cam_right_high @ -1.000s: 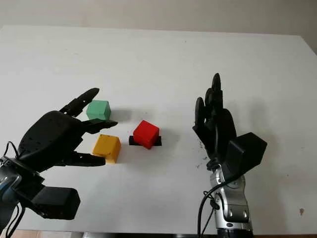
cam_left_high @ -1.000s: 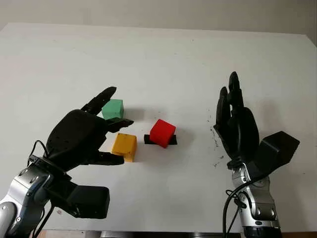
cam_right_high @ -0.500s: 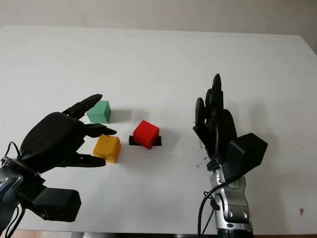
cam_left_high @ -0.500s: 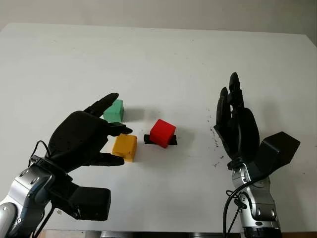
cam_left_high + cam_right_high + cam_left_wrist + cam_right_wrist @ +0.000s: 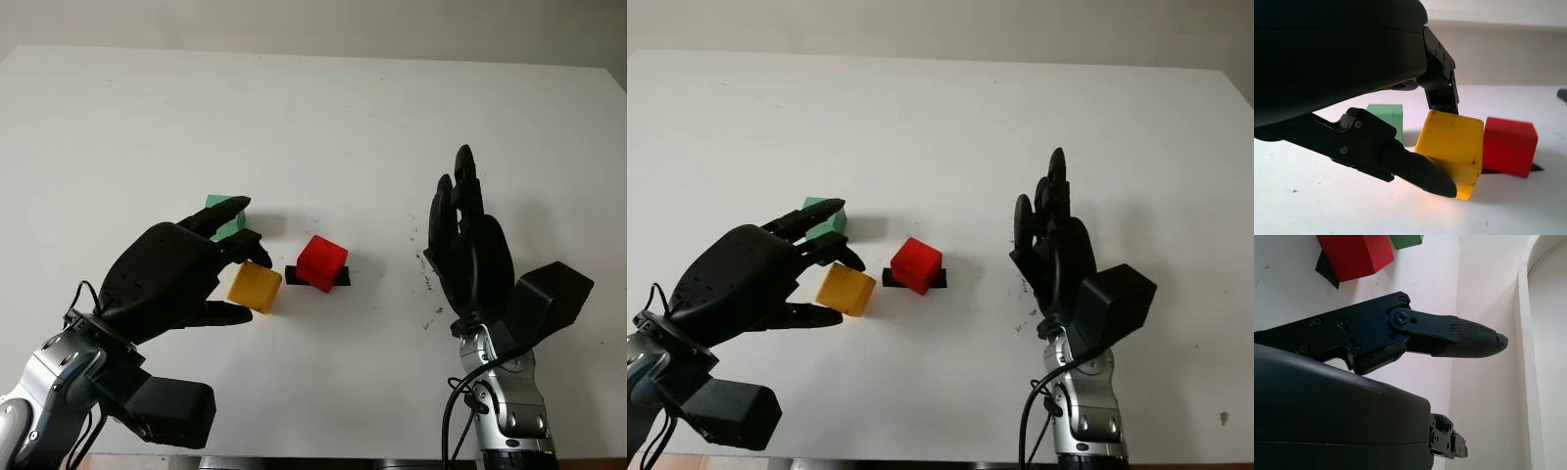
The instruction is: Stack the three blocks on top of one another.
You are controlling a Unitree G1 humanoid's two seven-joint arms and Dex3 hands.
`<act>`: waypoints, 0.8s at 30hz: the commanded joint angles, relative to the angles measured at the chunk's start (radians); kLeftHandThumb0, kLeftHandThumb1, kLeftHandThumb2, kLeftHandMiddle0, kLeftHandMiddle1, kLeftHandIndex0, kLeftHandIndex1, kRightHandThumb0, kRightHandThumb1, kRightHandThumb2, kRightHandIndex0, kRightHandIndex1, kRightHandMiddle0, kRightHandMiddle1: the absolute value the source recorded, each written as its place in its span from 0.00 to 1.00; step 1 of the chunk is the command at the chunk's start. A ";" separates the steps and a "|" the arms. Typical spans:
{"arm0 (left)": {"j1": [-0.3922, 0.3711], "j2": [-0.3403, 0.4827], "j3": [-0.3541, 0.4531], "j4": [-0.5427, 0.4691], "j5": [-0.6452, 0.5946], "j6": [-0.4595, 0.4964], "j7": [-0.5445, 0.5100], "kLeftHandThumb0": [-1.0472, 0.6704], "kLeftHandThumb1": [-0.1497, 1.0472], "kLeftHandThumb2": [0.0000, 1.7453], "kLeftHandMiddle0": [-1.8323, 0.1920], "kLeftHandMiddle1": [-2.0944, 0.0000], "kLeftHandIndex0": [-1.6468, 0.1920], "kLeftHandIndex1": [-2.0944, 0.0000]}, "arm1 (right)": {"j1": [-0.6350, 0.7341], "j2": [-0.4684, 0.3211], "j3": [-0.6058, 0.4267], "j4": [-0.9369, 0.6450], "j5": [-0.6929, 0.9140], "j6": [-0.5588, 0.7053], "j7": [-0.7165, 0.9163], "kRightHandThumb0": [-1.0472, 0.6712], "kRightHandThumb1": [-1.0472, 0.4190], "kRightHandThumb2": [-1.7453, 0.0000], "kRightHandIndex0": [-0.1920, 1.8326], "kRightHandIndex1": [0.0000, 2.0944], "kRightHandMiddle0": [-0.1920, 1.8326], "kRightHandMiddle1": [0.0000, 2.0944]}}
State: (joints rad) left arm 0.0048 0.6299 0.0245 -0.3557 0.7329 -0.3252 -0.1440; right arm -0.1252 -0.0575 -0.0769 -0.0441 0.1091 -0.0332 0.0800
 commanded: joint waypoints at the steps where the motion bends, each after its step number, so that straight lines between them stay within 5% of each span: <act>1: -0.023 0.021 0.025 -0.007 -0.035 -0.013 -0.006 0.41 0.96 0.03 0.77 0.97 0.67 0.42 | 0.011 0.000 -0.001 -0.020 -0.001 -0.004 -0.002 0.19 0.00 0.67 0.00 0.00 0.00 0.00; 4: -0.061 0.055 0.044 -0.010 -0.109 -0.025 -0.054 0.41 0.95 0.03 0.76 0.97 0.67 0.43 | 0.012 0.002 0.001 -0.023 -0.002 0.001 -0.006 0.19 0.00 0.67 0.00 0.00 0.00 0.00; 12: -0.304 0.149 0.058 0.024 -0.306 -0.004 -0.235 0.42 0.93 0.02 0.79 0.98 0.66 0.44 | 0.017 0.007 0.009 -0.030 -0.008 0.009 -0.012 0.20 0.00 0.67 0.00 0.00 0.00 0.00; 20: -0.650 0.115 -0.077 0.201 -0.436 0.088 -0.444 0.42 0.95 0.03 0.77 0.98 0.67 0.40 | 0.011 0.013 0.021 -0.026 -0.025 0.023 -0.019 0.18 0.00 0.68 0.00 0.00 0.00 0.00; 24: -0.719 0.071 -0.137 0.285 -0.422 0.111 -0.465 0.40 0.99 0.04 0.79 0.98 0.71 0.33 | 0.013 0.013 0.028 -0.028 -0.032 0.025 -0.024 0.18 0.00 0.68 0.00 0.00 0.00 0.00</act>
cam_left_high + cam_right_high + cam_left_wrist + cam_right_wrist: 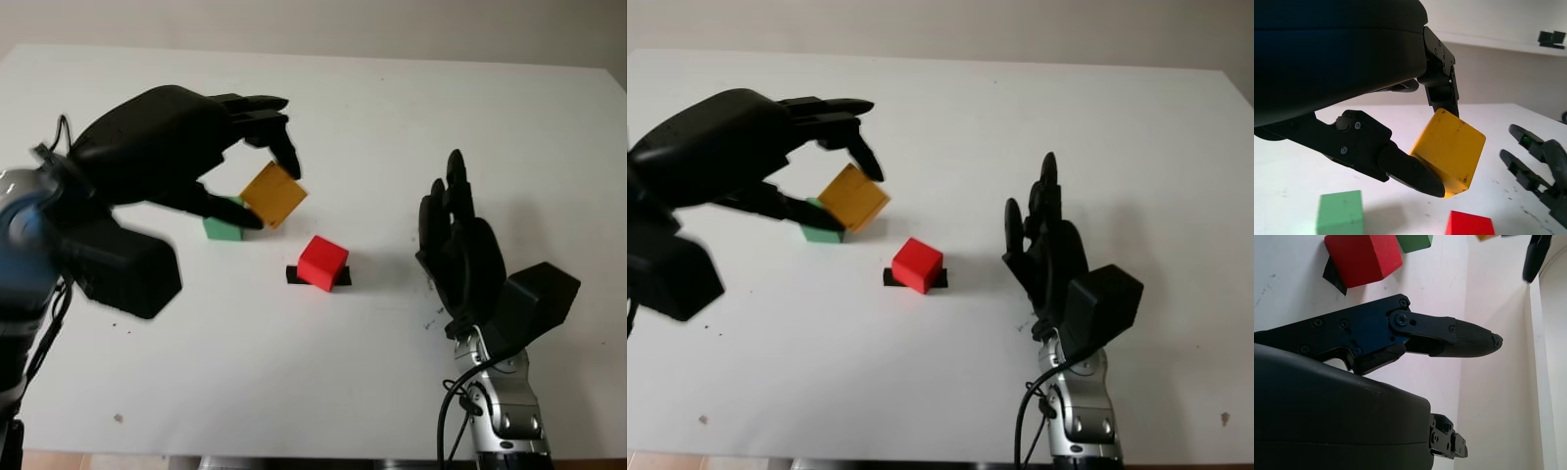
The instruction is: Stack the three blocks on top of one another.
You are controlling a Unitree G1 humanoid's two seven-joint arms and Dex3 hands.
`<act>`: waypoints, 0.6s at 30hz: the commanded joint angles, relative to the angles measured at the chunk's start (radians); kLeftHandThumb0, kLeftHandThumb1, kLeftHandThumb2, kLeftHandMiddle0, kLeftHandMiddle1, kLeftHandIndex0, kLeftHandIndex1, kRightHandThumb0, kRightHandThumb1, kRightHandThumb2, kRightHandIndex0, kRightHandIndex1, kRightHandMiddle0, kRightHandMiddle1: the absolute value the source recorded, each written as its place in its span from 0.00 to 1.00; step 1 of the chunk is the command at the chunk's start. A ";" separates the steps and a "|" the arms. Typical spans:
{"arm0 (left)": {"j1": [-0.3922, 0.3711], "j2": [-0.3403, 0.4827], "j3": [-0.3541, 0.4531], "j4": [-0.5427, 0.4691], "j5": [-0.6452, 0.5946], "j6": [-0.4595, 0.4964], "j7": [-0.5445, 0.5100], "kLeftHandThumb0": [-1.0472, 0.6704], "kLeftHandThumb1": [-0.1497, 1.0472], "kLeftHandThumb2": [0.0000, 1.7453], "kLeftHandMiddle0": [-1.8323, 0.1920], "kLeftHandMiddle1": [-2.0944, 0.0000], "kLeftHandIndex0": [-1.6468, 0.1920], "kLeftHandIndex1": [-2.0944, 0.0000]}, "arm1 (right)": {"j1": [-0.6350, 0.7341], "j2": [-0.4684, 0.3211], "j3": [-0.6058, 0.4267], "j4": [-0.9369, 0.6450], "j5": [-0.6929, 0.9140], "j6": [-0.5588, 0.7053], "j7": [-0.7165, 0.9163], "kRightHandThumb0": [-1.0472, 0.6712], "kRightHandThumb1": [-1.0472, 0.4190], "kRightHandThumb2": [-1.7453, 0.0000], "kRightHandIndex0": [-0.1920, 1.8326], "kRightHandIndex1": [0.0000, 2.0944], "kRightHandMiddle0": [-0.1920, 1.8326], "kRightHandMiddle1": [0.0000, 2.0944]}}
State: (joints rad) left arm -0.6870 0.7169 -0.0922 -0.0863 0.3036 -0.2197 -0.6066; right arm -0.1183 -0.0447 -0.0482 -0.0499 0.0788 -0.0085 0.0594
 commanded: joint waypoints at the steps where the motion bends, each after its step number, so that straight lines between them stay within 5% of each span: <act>1: -0.040 -0.028 -0.038 0.031 0.018 0.014 -0.006 0.39 0.99 0.04 0.80 0.98 0.71 0.31 | 0.007 0.000 -0.001 -0.021 0.001 -0.004 0.000 0.19 0.00 0.68 0.00 0.00 0.00 0.00; 18: -0.122 -0.127 -0.159 0.160 0.047 0.056 -0.101 0.37 1.00 0.04 0.81 0.98 0.75 0.22 | 0.009 0.009 0.000 -0.012 -0.006 -0.027 -0.002 0.18 0.00 0.69 0.00 0.00 0.00 0.00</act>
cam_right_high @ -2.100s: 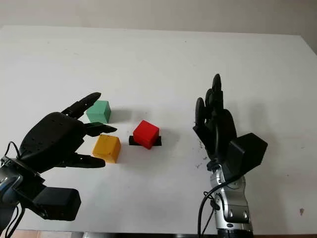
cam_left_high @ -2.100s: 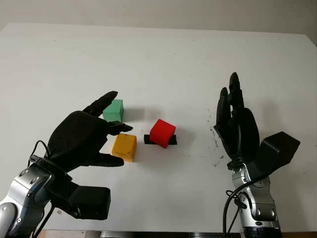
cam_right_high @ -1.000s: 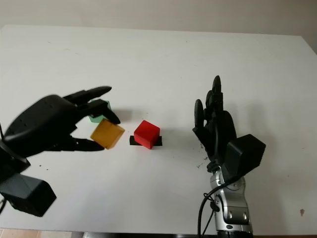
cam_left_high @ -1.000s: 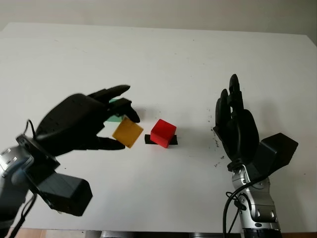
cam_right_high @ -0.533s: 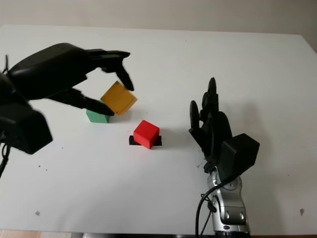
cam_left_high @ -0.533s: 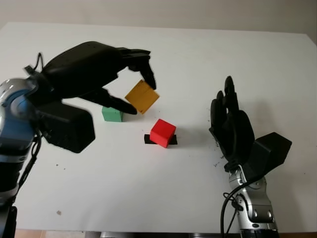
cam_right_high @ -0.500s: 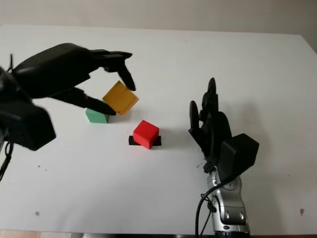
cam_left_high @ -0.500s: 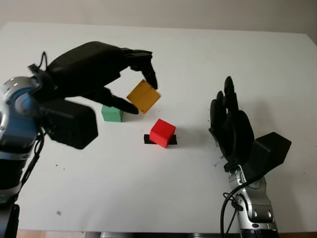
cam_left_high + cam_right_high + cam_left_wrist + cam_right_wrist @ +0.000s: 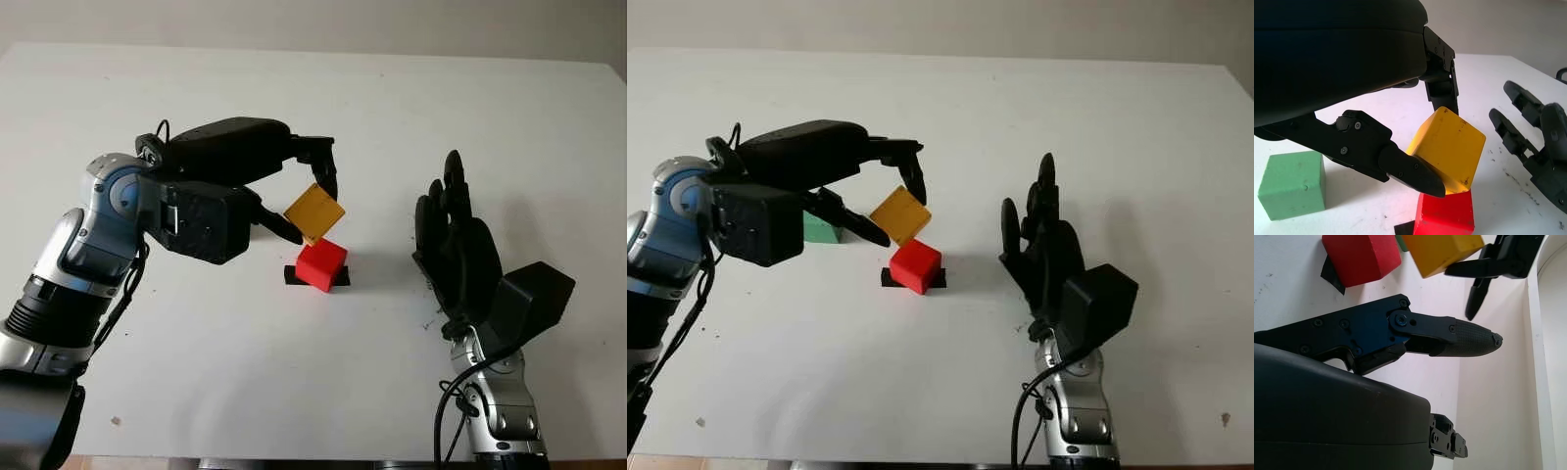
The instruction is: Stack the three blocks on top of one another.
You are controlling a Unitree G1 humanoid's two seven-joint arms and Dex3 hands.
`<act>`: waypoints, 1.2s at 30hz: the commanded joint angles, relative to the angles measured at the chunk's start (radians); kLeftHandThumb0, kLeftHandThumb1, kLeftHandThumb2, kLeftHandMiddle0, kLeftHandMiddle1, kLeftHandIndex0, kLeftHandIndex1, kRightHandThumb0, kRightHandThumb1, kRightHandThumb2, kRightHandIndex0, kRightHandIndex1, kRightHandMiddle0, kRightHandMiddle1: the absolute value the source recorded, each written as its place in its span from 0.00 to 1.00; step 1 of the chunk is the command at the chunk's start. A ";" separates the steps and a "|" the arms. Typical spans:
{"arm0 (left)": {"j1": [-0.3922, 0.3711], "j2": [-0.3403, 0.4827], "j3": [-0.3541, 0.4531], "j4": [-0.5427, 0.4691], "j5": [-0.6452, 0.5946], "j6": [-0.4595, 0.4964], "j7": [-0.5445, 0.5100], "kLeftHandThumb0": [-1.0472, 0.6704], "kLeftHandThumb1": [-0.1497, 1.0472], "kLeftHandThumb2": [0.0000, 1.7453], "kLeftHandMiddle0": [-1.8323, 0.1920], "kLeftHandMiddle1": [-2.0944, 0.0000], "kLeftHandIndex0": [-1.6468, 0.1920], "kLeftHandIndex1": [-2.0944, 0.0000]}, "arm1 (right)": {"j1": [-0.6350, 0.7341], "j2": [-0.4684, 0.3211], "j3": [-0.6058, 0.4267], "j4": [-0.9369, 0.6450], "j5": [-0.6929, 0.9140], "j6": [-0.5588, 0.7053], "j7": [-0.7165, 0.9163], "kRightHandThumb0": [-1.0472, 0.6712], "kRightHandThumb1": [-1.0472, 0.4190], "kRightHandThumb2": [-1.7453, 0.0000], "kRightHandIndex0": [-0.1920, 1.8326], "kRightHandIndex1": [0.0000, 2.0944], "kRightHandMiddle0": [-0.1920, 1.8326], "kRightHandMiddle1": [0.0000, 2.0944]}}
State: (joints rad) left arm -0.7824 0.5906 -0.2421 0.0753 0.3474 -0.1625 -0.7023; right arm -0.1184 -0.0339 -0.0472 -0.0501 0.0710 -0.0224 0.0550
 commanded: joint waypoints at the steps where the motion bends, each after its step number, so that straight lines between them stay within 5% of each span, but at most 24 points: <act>1: -0.027 -0.002 -0.011 -0.002 0.002 0.003 -0.013 0.38 1.00 0.04 0.82 0.98 0.75 0.23 | 0.008 -0.003 -0.001 -0.013 -0.001 -0.009 0.000 0.18 0.00 0.69 0.00 0.00 0.00 0.00; 12: -0.014 -0.016 -0.025 -0.001 -0.001 0.046 -0.064 0.39 1.00 0.03 0.83 0.98 0.72 0.34 | 0.002 0.003 -0.001 -0.001 -0.004 -0.020 -0.004 0.18 0.00 0.69 0.00 0.00 0.00 0.00; 26: 0.028 -0.030 -0.030 -0.005 -0.018 0.050 -0.054 0.34 1.00 0.06 0.82 0.97 0.72 0.18 | 0.011 0.002 0.000 -0.011 -0.012 -0.012 -0.007 0.18 0.00 0.69 0.00 0.00 0.00 0.00; 36: 0.045 -0.048 -0.027 -0.016 -0.014 0.072 -0.039 0.35 1.00 0.07 0.82 0.97 0.71 0.18 | 0.017 -0.002 0.000 -0.019 -0.011 -0.005 -0.002 0.18 0.00 0.69 0.00 0.00 0.00 0.00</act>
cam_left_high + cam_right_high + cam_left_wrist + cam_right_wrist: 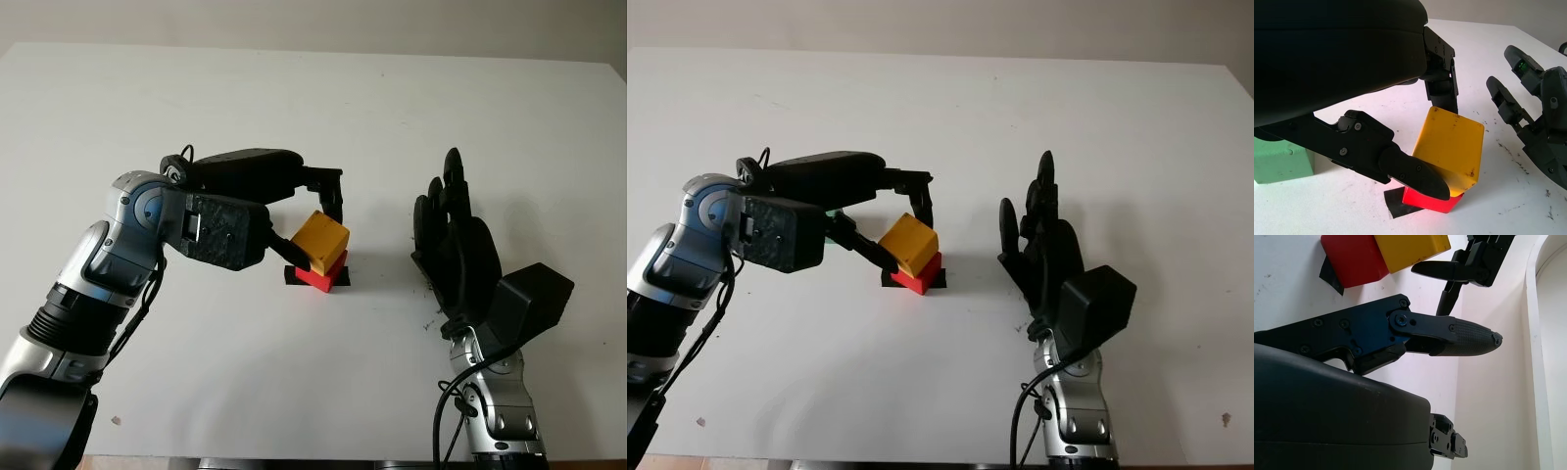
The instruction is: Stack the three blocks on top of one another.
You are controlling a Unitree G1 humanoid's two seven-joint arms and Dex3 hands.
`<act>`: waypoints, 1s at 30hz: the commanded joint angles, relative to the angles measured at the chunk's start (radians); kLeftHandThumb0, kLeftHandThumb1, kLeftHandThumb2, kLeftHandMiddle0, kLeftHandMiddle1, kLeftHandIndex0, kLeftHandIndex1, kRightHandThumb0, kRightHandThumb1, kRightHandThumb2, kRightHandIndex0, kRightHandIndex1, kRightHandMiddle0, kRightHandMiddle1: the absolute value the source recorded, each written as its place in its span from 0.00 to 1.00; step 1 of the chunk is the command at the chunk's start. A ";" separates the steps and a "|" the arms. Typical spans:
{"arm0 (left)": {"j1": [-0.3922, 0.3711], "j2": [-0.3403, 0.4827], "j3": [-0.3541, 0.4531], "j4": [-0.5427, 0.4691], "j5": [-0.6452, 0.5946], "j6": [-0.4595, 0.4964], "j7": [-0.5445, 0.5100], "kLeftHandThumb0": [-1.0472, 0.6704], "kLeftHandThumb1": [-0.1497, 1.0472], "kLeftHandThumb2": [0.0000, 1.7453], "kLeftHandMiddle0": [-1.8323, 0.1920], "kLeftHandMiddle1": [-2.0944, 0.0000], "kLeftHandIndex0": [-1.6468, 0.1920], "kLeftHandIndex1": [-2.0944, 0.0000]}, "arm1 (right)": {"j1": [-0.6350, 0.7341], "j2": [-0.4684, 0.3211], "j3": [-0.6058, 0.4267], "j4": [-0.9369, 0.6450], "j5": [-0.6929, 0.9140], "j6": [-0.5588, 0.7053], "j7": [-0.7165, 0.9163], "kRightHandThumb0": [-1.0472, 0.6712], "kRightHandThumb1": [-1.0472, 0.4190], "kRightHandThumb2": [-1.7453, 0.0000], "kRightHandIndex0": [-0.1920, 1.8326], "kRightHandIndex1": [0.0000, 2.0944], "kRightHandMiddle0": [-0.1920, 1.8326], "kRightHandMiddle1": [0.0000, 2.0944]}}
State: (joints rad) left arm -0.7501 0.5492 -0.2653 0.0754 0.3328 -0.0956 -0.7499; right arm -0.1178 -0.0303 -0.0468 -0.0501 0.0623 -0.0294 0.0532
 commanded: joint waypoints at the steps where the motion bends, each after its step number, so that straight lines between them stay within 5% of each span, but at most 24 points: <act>1: 0.017 -0.010 -0.004 -0.021 0.004 0.009 0.016 0.35 1.00 0.07 0.82 0.97 0.72 0.18 | 0.017 -0.007 0.002 -0.021 -0.006 0.006 -0.002 0.18 0.00 0.69 0.00 0.00 0.00 0.00; 20: 0.048 -0.046 -0.018 -0.064 0.062 0.109 0.077 0.35 0.99 0.03 0.82 0.98 0.73 0.32 | 0.028 -0.001 0.004 -0.034 -0.008 0.009 -0.002 0.18 0.00 0.69 0.00 0.00 0.00 0.00; 30: 0.062 -0.011 -0.009 -0.112 0.065 0.110 0.044 0.30 0.94 0.03 0.90 0.98 0.79 0.58 | 0.032 -0.002 0.005 -0.039 -0.011 0.010 -0.001 0.18 0.00 0.70 0.00 0.00 0.00 0.00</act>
State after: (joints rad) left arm -0.6963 0.5265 -0.2795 -0.0114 0.4056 0.0176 -0.6997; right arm -0.0973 -0.0301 -0.0415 -0.0697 0.0497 -0.0194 0.0537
